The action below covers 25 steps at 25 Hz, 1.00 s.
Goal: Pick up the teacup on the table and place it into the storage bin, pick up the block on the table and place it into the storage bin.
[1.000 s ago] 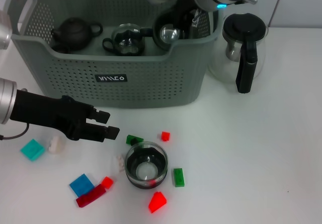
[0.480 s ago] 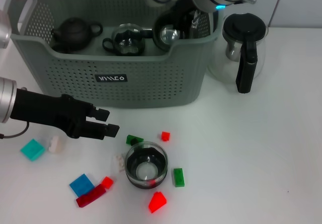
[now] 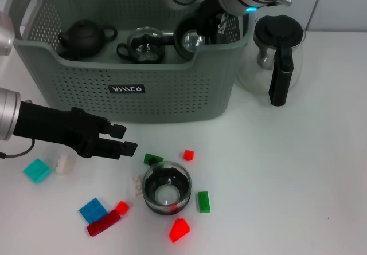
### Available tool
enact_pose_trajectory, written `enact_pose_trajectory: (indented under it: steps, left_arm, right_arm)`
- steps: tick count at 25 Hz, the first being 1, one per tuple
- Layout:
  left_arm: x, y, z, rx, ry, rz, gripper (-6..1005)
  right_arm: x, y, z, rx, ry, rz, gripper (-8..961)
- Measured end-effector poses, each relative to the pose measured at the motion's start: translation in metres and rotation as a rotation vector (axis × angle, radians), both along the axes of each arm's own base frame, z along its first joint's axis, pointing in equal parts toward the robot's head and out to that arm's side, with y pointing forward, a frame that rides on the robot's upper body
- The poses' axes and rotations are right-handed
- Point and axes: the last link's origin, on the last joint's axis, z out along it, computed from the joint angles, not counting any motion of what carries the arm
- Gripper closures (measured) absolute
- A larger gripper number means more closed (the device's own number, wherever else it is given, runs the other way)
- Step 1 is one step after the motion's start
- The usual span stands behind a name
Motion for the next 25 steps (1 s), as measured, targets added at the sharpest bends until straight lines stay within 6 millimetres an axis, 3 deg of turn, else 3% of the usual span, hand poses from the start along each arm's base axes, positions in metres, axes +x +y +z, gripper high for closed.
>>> enact_pose_trajectory:
  steps: [6, 17, 19, 25]
  left_arm:
    - [0.0, 0.001, 0.0, 0.003, 0.0, 0.001, 431]
    - [0.0, 0.002, 0.001, 0.013, 0.003, 0.002, 431]
    - [0.0, 0.002, 0.001, 0.014, 0.003, 0.002, 431]
    - [0.0, 0.003, 0.002, 0.016, 0.006, 0.001, 431]
  right_arm:
    - [0.001, 0.0, 0.001, 0.004, 0.015, -0.007, 902]
    - [-0.005, 0.003, 0.005, 0.026, 0.046, -0.008, 718]
    - [-0.011, 0.004, 0.011, 0.04, 0.085, -0.011, 471]
    - [-0.034, 0.001, 0.037, 0.049, 0.202, -0.043, 433]
